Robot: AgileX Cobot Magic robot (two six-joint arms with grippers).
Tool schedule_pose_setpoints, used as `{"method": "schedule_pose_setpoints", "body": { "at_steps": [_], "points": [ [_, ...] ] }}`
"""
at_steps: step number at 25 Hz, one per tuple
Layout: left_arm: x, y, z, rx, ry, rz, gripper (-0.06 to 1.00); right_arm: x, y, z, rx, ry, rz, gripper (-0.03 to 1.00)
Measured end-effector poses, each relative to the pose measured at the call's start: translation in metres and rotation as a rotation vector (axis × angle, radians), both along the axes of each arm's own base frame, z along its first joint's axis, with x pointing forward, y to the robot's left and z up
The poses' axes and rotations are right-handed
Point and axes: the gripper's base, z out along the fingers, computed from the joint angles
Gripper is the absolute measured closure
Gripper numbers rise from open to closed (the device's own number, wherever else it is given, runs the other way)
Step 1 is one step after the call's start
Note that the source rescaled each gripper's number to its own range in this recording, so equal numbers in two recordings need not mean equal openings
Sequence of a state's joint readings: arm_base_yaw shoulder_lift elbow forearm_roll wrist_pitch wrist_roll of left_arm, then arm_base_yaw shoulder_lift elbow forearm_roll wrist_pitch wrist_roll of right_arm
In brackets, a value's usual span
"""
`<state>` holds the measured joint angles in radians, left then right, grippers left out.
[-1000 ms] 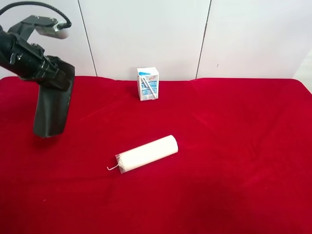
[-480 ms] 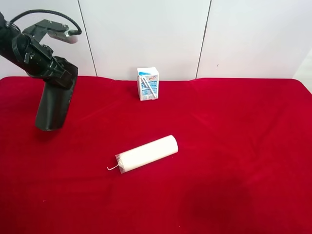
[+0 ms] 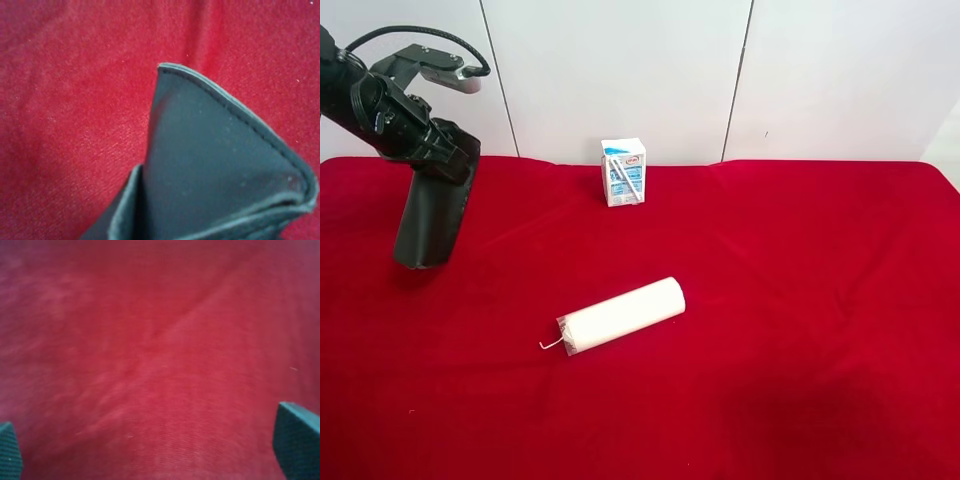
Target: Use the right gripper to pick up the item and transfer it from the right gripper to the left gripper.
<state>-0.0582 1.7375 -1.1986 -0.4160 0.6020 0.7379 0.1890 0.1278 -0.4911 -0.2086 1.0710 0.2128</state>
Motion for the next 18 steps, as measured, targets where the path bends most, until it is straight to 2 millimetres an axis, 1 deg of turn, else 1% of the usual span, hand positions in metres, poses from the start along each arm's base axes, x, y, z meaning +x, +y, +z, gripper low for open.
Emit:
{"method": "schedule_pose_setpoints", "body": {
  "at_steps": [4,8,14,16,18],
  "points": [
    [0.000,0.002,0.000,0.025,-0.008,-0.009,0.94,-0.010,-0.002,0.001,0.008,-0.057,-0.099,-0.03],
    [0.001,0.003,-0.001,0.037,-0.012,-0.004,0.94,-0.021,-0.003,0.001,0.015,-0.128,-0.131,-0.03],
    [0.002,0.003,0.000,0.026,-0.017,0.019,0.94,-0.022,-0.003,0.001,0.015,-0.129,-0.134,-0.03],
    [0.003,0.003,-0.003,0.026,-0.011,0.020,0.94,-0.022,-0.003,0.001,0.015,-0.129,-0.134,-0.03],
    [0.006,0.003,-0.010,0.028,0.007,0.020,0.94,-0.022,-0.003,0.001,0.015,-0.129,-0.134,-0.03]
  ]
}}
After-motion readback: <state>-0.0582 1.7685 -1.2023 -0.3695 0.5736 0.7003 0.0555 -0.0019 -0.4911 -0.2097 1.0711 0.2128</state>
